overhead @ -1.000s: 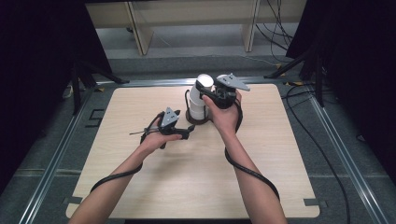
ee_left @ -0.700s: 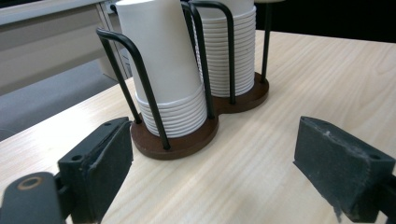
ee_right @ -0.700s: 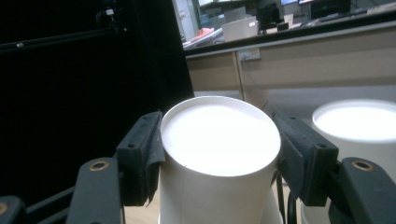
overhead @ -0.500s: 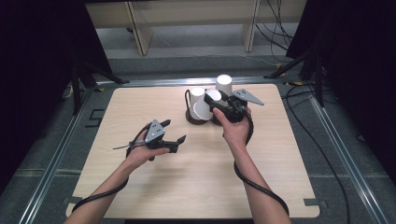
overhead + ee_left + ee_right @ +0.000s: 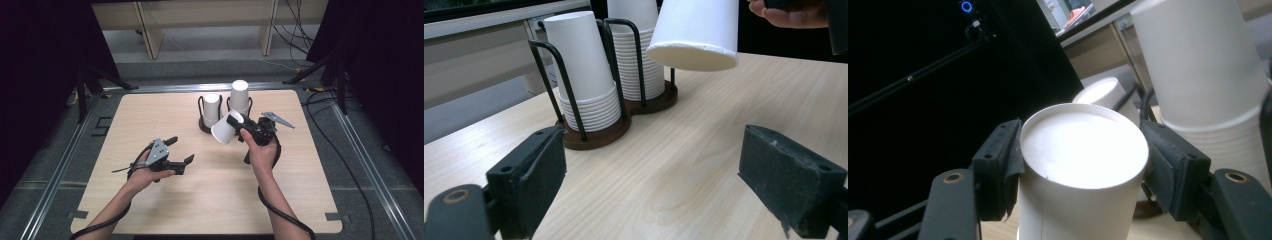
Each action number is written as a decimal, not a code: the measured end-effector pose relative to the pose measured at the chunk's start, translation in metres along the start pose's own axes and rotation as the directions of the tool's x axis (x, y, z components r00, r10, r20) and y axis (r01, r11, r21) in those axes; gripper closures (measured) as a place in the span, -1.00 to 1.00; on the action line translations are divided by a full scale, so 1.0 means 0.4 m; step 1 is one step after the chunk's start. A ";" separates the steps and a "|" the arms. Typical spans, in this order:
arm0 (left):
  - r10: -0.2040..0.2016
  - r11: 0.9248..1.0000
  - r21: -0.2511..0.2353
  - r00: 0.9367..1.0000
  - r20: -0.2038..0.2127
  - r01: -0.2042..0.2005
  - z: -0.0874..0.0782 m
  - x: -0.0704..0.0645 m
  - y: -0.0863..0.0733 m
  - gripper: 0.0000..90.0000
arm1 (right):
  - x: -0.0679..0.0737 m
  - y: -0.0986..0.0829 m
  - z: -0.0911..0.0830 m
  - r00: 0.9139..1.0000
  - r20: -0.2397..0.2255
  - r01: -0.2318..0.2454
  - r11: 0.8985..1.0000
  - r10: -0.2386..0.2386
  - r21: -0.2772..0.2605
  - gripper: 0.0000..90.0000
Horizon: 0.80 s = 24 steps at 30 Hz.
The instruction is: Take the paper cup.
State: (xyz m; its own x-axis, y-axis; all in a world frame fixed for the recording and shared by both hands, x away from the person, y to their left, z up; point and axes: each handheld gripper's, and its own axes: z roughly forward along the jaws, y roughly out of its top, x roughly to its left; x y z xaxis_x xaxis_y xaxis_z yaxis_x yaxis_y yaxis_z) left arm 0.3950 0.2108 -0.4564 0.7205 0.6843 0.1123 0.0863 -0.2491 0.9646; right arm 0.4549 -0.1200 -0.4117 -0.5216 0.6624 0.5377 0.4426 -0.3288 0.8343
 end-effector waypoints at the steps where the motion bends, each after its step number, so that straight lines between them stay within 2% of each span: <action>1: -0.003 1.000 -0.003 1.000 0.004 0.003 -0.003 -0.002 -0.002 -0.75 | -0.006 -0.005 -0.003 1.000 -0.005 -0.006 1.000 0.006 -0.001 -0.18; 4: -0.002 1.000 0.013 1.000 0.010 0.001 -0.015 -0.006 -0.007 -0.75 | -0.022 -0.024 -0.012 0.999 -0.011 -0.034 0.999 0.034 0.009 -0.18; 7: -0.012 1.000 0.011 1.000 0.021 0.012 -0.025 -0.009 -0.013 -0.75 | -0.035 -0.043 -0.023 0.996 -0.004 -0.085 0.996 0.085 0.031 -0.18; 8: -0.009 1.000 0.025 1.000 0.020 0.009 -0.032 -0.010 -0.014 -0.75 | -0.042 -0.050 -0.027 0.996 -0.006 -0.084 0.996 0.084 0.027 -0.18; 9: -0.017 1.000 0.012 1.000 0.025 0.016 -0.034 -0.013 -0.018 -0.76 | -0.048 -0.056 -0.032 0.995 -0.019 -0.097 0.995 0.098 0.034 -0.18; 10: -0.015 1.000 0.027 1.000 0.025 0.015 -0.042 -0.014 -0.019 -0.76 | -0.053 -0.062 -0.036 0.995 -0.018 -0.102 0.994 0.103 0.036 -0.18; 14: -0.026 0.999 0.029 0.999 0.027 0.025 -0.056 -0.017 -0.029 -0.76 | -0.072 -0.083 -0.053 0.989 -0.023 -0.143 0.989 0.144 0.036 -0.18; 18: -0.039 0.999 0.009 0.999 0.035 0.039 -0.065 -0.022 -0.032 -0.75 | -0.083 -0.095 -0.066 0.987 -0.024 -0.159 0.986 0.160 0.045 -0.18; 19: -0.047 0.999 -0.001 0.998 0.043 0.047 -0.067 -0.024 -0.033 -0.75 | -0.078 -0.097 -0.070 0.977 -0.037 -0.210 0.976 0.212 0.056 -0.18; 20: -0.049 0.999 0.011 0.998 0.044 0.048 -0.074 -0.026 -0.032 -0.75 | -0.084 -0.100 -0.072 0.982 -0.031 -0.183 0.982 0.184 0.049 -0.18; 21: -0.050 0.999 -0.006 0.998 0.049 0.051 -0.074 -0.028 -0.034 -0.75 | -0.088 -0.102 -0.074 0.986 -0.032 -0.163 0.986 0.164 0.048 -0.18; 24: -0.048 0.999 0.007 0.998 0.043 0.047 -0.089 -0.032 -0.035 -0.75 | -0.095 -0.110 -0.078 0.982 -0.038 -0.184 0.981 0.186 0.058 -0.18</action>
State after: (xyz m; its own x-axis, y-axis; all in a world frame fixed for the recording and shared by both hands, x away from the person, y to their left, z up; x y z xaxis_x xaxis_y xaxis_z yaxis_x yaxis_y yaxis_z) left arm 0.3600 0.2298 -0.4629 0.7444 0.6654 0.0560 0.1249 -0.2211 0.9672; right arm 0.4325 -0.1515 -0.4651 -0.4575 0.5637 0.6877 0.5722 -0.4053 0.7129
